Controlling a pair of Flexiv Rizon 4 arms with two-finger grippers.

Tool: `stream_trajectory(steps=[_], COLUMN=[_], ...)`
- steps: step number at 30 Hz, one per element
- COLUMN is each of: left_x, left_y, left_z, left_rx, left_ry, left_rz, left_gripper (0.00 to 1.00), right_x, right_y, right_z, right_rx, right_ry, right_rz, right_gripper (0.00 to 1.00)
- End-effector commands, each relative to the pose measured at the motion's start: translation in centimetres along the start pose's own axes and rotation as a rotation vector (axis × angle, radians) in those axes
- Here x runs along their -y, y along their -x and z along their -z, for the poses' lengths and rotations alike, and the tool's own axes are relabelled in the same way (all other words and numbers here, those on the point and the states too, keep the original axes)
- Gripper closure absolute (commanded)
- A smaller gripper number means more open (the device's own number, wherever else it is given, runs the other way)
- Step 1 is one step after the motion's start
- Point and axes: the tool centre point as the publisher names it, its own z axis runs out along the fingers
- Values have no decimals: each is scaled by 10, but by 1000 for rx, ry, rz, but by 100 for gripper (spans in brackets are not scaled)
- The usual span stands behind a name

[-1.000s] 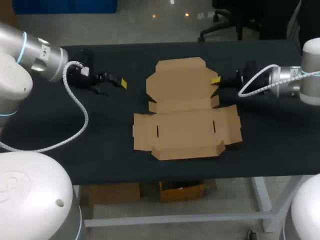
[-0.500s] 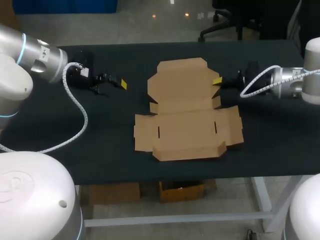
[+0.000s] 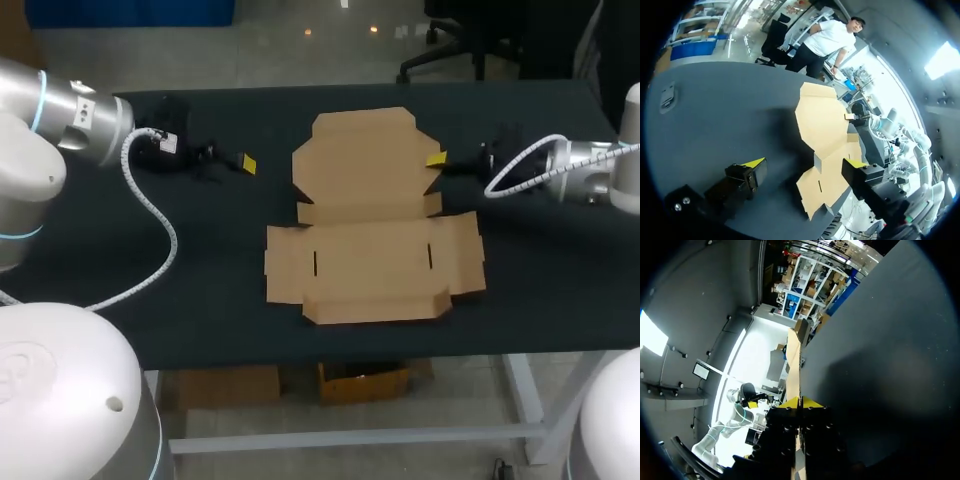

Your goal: Assemble the packaging by folding the flat box into shape, placing the metal phone stand inside, and closing the box properly

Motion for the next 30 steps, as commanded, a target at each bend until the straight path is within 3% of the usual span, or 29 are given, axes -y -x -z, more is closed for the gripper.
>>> stream_trajectory(steps=[1, 16, 24, 27, 29, 30], left_x=[0, 29, 36, 38, 39, 39], left_y=[3, -5, -11, -12, -13, -15], left_z=[-5, -27, -39, -43, -44, -45], left_rx=[-49, -176, -269, -290, -302, -305], left_ry=[-36, -59, -78, -84, -87, -88], left_rz=[-53, -189, -240, -244, -245, -249], left_gripper=[0, 0, 0, 22, 47, 47], right_x=[8, 9, 9, 8, 8, 8], right_y=[-6, -26, -35, -37, -38, -38], right_z=[9, 9, 8, 6, 6, 5], right_rx=[-10, -80, -107, -118, -123, -125], right_ry=[23, 24, 27, 30, 31, 31], right_rz=[12, 90, 131, 142, 147, 149], right_gripper=[100, 100, 100, 100, 100, 100])
